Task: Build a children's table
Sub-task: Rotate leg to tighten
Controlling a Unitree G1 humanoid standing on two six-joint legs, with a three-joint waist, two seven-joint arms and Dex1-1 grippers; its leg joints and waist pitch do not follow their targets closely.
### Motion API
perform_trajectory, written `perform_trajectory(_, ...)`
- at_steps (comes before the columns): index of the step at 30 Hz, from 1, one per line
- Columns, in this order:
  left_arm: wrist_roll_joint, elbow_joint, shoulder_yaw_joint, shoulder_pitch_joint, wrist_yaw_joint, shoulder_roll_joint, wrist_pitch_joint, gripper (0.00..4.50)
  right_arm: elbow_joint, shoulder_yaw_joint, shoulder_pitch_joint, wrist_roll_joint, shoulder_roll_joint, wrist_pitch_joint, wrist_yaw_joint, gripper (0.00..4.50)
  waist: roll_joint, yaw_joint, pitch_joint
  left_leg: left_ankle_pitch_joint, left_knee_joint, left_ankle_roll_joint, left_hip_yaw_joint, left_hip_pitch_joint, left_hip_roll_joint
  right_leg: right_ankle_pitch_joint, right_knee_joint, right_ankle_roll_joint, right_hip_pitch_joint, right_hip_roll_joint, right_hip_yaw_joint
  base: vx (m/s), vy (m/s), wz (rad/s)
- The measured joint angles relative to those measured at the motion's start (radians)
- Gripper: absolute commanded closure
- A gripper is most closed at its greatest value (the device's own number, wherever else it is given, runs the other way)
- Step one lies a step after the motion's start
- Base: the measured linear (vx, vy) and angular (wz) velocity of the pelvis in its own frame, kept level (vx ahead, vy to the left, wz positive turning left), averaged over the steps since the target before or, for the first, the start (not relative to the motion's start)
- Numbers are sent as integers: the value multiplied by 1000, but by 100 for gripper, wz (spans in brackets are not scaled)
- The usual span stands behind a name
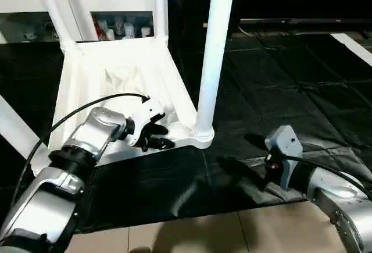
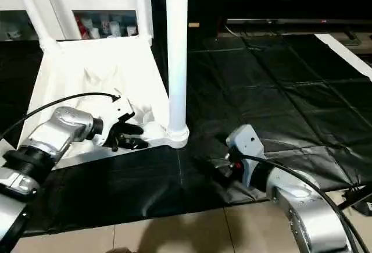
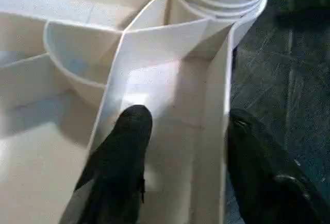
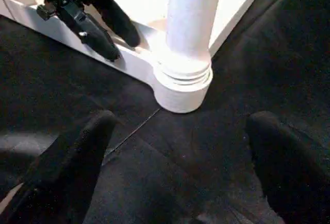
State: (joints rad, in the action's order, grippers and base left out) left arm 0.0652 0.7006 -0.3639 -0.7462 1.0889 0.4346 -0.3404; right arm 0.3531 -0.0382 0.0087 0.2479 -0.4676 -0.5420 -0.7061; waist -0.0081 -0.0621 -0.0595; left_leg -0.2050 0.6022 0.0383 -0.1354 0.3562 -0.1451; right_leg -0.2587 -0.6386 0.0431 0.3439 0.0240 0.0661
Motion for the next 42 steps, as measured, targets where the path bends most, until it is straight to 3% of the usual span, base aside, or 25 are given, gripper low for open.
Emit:
perform_trajectory(10, -1, 15, 5, -8, 30, -20, 10, 324, -2, -1, -1, 18, -8, 1, -2, 0, 0, -1, 0, 0, 0, 0, 0, 0, 0, 0, 0, 0, 0, 0, 0, 0, 0, 0)
perform_trajectory(20, -4, 21, 5, -8, 44, -29, 16, 383, -3, -9, -1, 21, -10, 4, -2, 0, 1, -2, 0, 0, 0, 0, 0, 0, 0, 0, 0, 0, 0, 0, 0, 0, 0, 0)
perform_trajectory(27, -19, 22, 5, -7, 59, -33, 32, 447, -3, -9, 0, 21, -10, 6, -2, 0, 1, -2, 0, 1, 0, -1, -1, 0, 0, 1, 0, 0, 0, 0, 0, 0, 0, 0)
perform_trajectory(42, -43, 1, -2, 17, 82, -14, 126, 447, -3, -11, 0, 22, -17, 9, -7, 0, 1, -1, 0, 1, -1, -2, -2, 0, -1, 1, 1, 0, 0, 1, 0, 0, 0, 0)
